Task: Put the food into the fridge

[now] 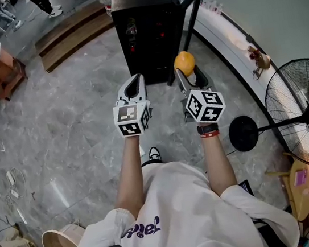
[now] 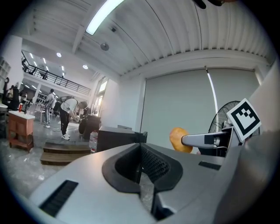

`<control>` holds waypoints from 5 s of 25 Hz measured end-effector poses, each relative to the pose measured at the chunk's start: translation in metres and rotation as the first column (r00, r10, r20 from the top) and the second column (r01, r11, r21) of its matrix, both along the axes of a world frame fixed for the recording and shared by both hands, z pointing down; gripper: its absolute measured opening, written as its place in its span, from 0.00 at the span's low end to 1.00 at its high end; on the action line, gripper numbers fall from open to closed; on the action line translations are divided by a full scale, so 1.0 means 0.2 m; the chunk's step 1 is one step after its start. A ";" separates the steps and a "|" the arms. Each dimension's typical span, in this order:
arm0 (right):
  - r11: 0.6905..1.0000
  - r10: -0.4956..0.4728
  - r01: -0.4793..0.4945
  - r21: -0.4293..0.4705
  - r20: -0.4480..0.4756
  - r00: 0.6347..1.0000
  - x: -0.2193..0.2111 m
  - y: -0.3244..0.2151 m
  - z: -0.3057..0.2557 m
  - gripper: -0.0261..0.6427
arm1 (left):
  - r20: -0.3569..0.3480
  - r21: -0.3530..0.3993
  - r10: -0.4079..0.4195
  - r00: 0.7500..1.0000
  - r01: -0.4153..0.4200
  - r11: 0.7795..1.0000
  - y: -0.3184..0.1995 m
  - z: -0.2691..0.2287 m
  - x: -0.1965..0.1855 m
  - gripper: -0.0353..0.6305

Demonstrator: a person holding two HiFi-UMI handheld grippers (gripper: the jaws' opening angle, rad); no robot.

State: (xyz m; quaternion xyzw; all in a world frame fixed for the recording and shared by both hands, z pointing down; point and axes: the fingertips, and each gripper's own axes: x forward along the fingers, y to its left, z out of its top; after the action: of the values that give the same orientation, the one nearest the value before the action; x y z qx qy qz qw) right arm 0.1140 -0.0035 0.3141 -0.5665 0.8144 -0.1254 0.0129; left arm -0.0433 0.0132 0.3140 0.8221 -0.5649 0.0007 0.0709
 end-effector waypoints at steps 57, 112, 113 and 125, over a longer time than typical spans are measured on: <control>0.987 -0.090 0.091 -0.132 0.016 0.996 -0.56 -1.38 0.55 0.48 | 0.019 -0.086 0.043 0.999 -0.041 0.995 -1.34 0.48 -0.31 0.08; 0.941 -0.137 0.108 -0.322 -0.069 0.988 -0.55 -2.32 1.57 0.48 | -0.019 -0.102 0.018 1.000 -0.020 0.995 -2.14 1.01 -0.21 0.08; 0.941 -0.138 0.109 -0.322 -0.070 0.988 -0.55 -2.33 1.58 0.48 | -0.023 -0.100 0.016 1.000 -0.019 0.995 -2.15 1.01 -0.22 0.08; 0.944 -0.147 0.114 -0.309 -0.085 0.985 -0.61 -2.56 1.72 0.48 | 0.008 -0.086 -0.002 1.000 0.003 0.996 -2.30 1.12 -0.26 0.08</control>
State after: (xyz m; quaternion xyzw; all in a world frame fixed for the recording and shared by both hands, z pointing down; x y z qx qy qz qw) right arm -0.0070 -0.5161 0.6585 -0.5124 0.8207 -0.2190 -0.1262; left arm -0.0952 -0.4477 0.5390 0.8175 -0.5657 0.0283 0.1040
